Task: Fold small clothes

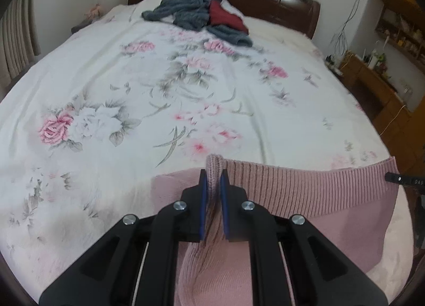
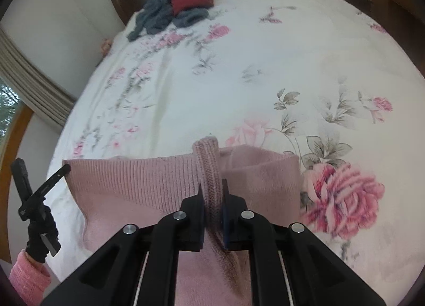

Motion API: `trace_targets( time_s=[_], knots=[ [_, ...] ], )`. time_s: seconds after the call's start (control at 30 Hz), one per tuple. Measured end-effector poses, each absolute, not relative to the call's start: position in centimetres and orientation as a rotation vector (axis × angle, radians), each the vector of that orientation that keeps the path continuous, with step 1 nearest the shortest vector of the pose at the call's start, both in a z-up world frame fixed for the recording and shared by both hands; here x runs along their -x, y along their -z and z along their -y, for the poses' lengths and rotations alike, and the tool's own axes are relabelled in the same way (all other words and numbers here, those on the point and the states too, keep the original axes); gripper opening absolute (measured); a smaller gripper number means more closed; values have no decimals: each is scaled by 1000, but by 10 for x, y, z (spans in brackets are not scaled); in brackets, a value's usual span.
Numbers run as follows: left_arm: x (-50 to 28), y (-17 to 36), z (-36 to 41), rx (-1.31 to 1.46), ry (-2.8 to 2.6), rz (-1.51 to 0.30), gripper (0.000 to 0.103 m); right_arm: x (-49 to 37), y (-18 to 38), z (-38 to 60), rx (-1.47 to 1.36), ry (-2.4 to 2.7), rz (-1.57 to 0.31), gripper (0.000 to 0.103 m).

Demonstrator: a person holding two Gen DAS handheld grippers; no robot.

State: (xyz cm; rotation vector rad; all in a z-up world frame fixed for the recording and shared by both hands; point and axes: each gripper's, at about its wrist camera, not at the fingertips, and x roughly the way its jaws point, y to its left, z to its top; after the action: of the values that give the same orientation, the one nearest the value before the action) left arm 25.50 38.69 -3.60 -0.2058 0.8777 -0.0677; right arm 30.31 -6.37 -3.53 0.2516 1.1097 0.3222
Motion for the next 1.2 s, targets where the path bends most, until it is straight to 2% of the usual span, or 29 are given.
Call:
trace_targets(
  time_s=[0.27,0.3,0.37,0.43,0.47,0.5,0.63,0.73,1.03,1.07,1.1,1.13,1.2],
  knots=[
    [-287,92,-378,158,36,-986,9,-328,87,64,-229,-241,-1191,10],
    [-289,97,-378,156,28,-1000,13,-329,92,66,-230,-234,-1200,11],
    [-290,103,-383,157,11,-1018,15,-327,94,68,-230,-230,-1207,16],
    [-287,102,-391,185,1,-1026,26,-320,92,73,-228,-221,-1209,18],
    [-285,100,-397,207,-5,-1026,36,-316,90,76,-234,-222,-1206,19],
    [-281,97,-402,233,-10,-1020,39,-309,86,81,-251,-226,-1201,21],
    [-256,75,-416,273,-34,-988,40,-273,69,95,-284,-264,-1195,25],
    [-228,59,-404,230,10,-980,49,-240,63,101,-304,-290,-1206,33],
    [-164,75,-334,138,172,-1066,53,-155,95,99,-303,-325,-1311,34],
    [-161,79,-330,134,176,-1072,53,-153,101,99,-304,-319,-1329,34],
    [-159,84,-326,138,184,-1085,53,-150,107,100,-318,-314,-1351,28],
    [-158,90,-323,148,189,-1101,53,-149,109,100,-340,-328,-1358,15],
    [-157,99,-319,131,177,-1119,53,-146,107,99,-341,-340,-1349,9]
  ],
)
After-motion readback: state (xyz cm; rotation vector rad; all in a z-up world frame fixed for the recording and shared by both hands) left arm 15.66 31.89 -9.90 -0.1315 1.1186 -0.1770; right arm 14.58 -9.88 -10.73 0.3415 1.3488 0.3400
